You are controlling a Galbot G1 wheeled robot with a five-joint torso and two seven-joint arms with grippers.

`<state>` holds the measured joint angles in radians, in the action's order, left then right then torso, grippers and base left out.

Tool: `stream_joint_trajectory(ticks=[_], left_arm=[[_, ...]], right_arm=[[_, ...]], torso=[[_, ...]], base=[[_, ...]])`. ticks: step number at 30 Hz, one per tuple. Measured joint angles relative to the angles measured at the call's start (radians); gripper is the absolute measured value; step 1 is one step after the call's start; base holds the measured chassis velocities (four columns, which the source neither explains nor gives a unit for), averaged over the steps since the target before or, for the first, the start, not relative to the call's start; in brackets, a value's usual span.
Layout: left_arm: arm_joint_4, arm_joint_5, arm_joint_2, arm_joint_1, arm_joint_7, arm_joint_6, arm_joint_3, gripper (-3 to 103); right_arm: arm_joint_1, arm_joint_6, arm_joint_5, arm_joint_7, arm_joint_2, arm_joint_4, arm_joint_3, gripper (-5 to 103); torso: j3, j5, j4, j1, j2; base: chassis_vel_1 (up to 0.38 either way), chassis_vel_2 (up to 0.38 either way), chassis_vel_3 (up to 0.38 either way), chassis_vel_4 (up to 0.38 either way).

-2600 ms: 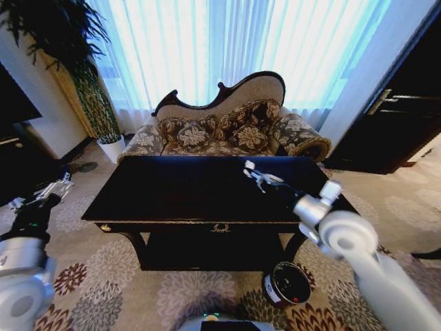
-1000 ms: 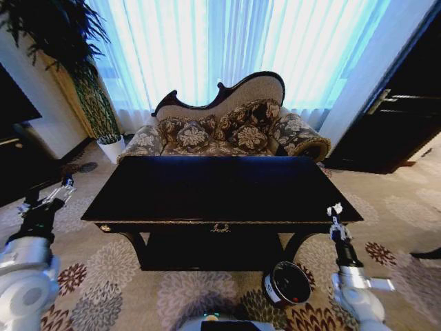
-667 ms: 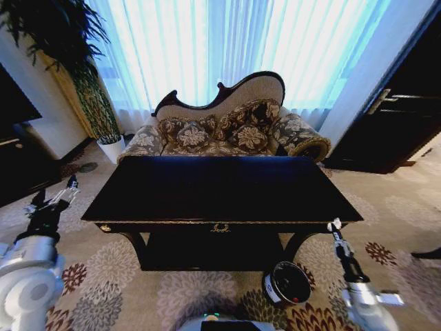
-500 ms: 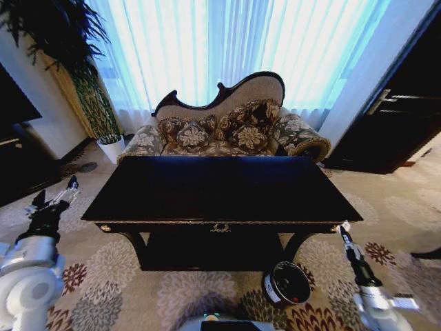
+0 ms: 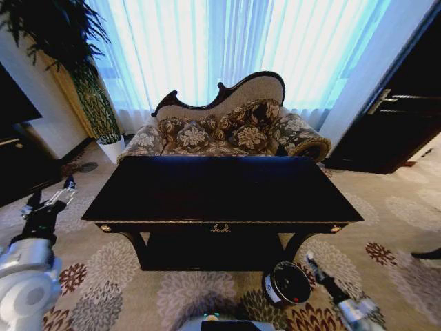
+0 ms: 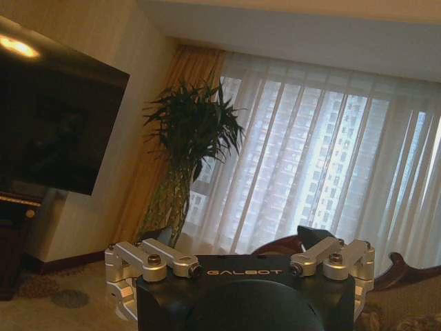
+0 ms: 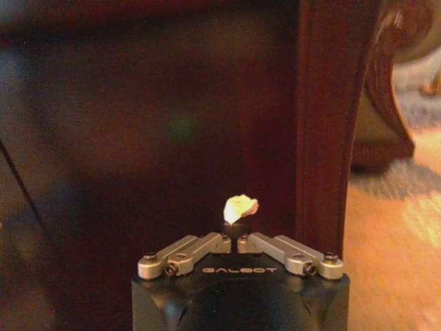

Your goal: Move to the front of the table and place the trash on the table into the trash bin.

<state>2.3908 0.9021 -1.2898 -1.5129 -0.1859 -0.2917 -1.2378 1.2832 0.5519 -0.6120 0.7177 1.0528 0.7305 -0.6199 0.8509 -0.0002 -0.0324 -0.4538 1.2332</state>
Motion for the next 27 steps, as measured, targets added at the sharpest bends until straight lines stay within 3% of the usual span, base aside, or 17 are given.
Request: stream_joint_trajectory(ticks=[8, 15, 19, 26, 27], left_arm=[[0.004, 0.006, 0.004, -0.003, 0.0, 0.0, -0.011, 100], [0.001, 0.006, 0.013, -0.001, 0.0, -0.002, 0.001, 100], [-0.004, 0.042, 0.041, 0.004, 0.0, -0.003, -0.014, 100], [0.023, 0.056, 0.013, -0.012, 0.001, 0.003, -0.011, 100], [0.039, 0.063, 0.016, -0.005, -0.001, 0.001, -0.009, 100]], right_arm=[[-0.111, 0.0, 0.215, -0.245, 0.021, -0.149, 0.092, 0], [-0.133, -0.028, 0.234, -0.284, 0.034, -0.169, 0.111, 0], [-0.133, -0.031, 0.306, -0.325, 0.051, -0.183, 0.143, 0], [-0.176, -0.074, 0.303, -0.39, 0.09, -0.251, 0.22, 0], [-0.196, -0.11, 0.274, -0.419, 0.104, -0.273, 0.256, 0]], torso=[[0.0, -0.0003, -0.0001, 0.0, 0.0], [0.0, -0.0003, 0.0001, 0.0, 0.0], [0.0, -0.0001, -0.0004, 0.0, 0.0], [0.0, -0.0003, 0.0002, 0.0, 0.0], [0.0, -0.0004, 0.0001, 0.0, 0.0]], base=[[0.0, 0.0, 0.0, 0.0], [0.0, 0.0, 0.0, 0.0], [0.0, 0.0, 0.0, 0.0], [0.0, 0.0, 0.0, 0.0], [0.0, 0.0, 0.0, 0.0]])
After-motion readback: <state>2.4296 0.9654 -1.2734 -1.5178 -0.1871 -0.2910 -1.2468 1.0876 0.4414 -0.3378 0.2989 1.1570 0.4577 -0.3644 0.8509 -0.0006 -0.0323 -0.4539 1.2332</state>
